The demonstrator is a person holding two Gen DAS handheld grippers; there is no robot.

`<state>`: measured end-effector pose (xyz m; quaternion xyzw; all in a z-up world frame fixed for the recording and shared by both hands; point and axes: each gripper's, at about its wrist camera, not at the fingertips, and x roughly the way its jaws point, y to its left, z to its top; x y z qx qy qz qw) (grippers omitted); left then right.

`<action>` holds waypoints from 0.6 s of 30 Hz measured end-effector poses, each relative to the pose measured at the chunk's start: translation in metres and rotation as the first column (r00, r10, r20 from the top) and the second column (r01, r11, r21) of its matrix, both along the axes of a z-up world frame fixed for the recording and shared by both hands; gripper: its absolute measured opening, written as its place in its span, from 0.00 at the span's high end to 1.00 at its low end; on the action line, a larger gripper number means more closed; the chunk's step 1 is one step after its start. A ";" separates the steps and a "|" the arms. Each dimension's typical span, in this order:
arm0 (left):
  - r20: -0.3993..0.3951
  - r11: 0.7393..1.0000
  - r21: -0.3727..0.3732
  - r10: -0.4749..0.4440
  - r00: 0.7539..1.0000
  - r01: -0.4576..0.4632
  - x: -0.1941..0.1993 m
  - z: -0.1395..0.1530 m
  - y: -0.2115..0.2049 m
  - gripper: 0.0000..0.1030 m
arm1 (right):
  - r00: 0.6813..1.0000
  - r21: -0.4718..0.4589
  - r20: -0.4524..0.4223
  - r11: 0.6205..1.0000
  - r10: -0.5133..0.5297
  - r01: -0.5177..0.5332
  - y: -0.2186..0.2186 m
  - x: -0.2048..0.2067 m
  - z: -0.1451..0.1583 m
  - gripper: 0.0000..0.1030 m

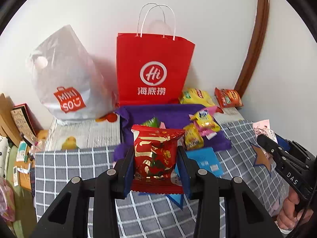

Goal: Organize snacks
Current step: 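Lift and carry the red candy bag and pink candy packet over the purple towel, then open the right tool to drop the pink packet while left releases the red bag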

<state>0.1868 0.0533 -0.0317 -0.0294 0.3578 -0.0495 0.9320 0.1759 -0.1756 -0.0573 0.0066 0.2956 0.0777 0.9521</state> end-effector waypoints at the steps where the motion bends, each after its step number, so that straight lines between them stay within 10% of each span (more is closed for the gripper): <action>1: 0.004 1.000 0.003 0.002 1.000 -0.002 0.004 0.001 0.001 0.63 | 1.000 0.004 0.000 1.000 0.006 -0.006 0.002 0.007 0.002 0.63; 18: -0.035 0.997 -0.029 0.068 0.997 -0.069 0.129 -0.009 0.024 0.63 | 0.997 0.014 -0.026 0.998 0.069 -0.069 0.024 0.131 -0.008 0.63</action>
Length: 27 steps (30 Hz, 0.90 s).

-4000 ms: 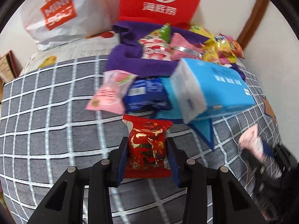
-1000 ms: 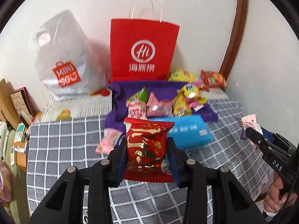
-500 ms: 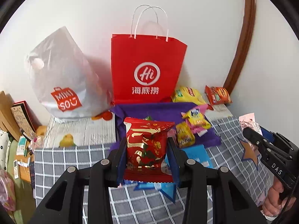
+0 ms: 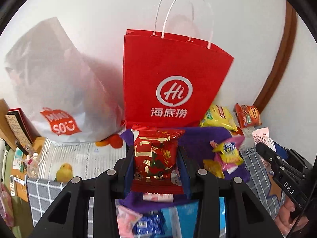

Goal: Organize snacks
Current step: 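Open the right tool to drop the pink packet while left releases the red bag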

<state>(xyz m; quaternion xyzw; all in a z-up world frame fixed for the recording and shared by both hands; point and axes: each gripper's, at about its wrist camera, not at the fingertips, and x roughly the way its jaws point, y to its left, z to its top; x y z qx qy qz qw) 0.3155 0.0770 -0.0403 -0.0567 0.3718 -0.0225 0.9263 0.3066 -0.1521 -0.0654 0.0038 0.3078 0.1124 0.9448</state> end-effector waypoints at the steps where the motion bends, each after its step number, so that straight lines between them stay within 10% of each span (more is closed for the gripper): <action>1: -0.001 1.000 -0.004 0.001 1.000 -0.001 0.006 -0.001 0.000 0.63 | 1.000 0.009 0.000 1.000 0.000 0.000 0.000 0.011 -0.001 0.63; 27: -0.216 0.994 -0.105 -0.002 0.976 -0.021 0.100 -0.095 0.017 0.63 | 0.968 -0.042 -0.235 0.993 0.094 -0.107 0.043 0.124 -0.103 0.62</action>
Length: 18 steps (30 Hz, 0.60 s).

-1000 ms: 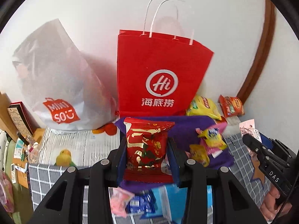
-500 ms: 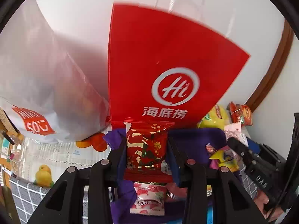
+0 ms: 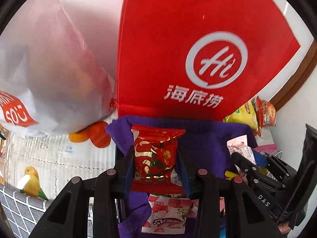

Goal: Organize snacks
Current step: 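Open the right tool to drop the pink packet while left releases the red bag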

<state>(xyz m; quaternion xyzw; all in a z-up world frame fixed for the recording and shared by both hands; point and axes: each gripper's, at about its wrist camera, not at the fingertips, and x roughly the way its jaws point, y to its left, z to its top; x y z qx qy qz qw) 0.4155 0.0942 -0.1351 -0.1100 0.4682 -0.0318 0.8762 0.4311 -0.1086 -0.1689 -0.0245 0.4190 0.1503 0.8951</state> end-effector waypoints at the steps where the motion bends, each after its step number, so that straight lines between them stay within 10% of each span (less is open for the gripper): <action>1: -0.012 1.000 0.003 -0.001 1.000 0.001 0.002 -0.003 -0.001 0.63 | 1.000 -0.002 -0.001 1.000 0.001 -0.001 0.000 0.000 -0.001 0.62; 18: -0.085 1.000 0.007 -0.027 0.996 0.028 0.013 -0.029 -0.022 0.63 | 0.999 -0.024 0.030 1.000 0.020 -0.019 -0.002 -0.009 0.014 0.53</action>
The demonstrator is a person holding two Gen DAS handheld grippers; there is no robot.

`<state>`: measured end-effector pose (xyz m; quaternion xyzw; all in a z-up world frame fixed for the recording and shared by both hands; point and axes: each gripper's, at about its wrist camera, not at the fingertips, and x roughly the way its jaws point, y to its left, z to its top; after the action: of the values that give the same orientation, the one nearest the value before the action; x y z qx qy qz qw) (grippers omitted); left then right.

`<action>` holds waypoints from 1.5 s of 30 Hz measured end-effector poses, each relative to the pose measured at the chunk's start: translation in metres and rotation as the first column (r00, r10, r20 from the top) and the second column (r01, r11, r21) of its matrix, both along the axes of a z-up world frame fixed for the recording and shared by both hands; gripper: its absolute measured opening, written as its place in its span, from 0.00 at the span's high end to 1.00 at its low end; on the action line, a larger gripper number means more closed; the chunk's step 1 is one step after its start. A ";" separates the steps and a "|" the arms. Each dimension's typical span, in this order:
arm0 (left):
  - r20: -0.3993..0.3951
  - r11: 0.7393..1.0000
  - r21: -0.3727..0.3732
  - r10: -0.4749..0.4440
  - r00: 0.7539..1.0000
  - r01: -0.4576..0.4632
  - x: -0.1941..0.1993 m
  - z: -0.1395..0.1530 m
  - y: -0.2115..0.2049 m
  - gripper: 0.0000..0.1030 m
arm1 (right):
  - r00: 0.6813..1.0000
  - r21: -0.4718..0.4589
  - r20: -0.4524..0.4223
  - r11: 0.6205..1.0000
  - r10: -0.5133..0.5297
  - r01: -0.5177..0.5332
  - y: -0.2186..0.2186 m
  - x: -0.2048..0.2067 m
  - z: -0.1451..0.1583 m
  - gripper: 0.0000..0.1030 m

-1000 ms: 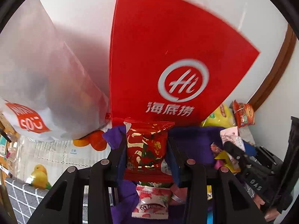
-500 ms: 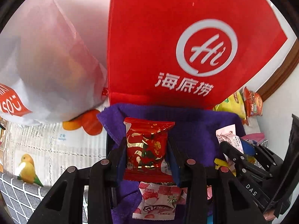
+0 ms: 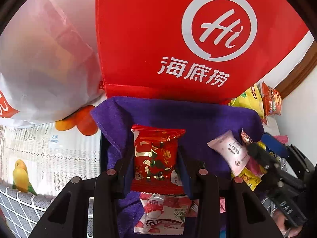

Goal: Organize snacks
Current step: 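Open the right tool to drop the pink packet while left releases the red bag, then withdraw both tools from the towel back toward the tissue pack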

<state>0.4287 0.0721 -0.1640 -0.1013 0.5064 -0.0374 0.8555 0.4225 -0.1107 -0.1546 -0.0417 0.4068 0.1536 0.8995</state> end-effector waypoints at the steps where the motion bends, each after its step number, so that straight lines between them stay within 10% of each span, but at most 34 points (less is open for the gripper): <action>1: 0.002 1.000 -0.006 -0.002 1.000 0.002 0.000 0.000 -0.001 0.63 | 1.000 0.003 0.005 1.000 -0.006 0.006 -0.001 -0.001 0.003 0.52; 22: 0.041 0.990 -0.117 -0.074 0.996 0.078 0.002 0.005 -0.024 0.38 | 0.998 0.021 0.055 0.999 -0.035 0.034 -0.015 -0.008 0.023 0.50; 45: 0.163 0.997 0.006 -0.083 0.983 0.083 -0.030 0.058 -0.020 0.38 | 0.981 0.016 0.165 0.995 -0.102 0.101 -0.017 -0.040 0.053 0.49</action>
<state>0.3989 0.0516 -0.1056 -0.0772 0.4383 -0.0813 0.8918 0.3827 -0.1282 -0.1020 -0.0301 0.3317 0.1051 0.9370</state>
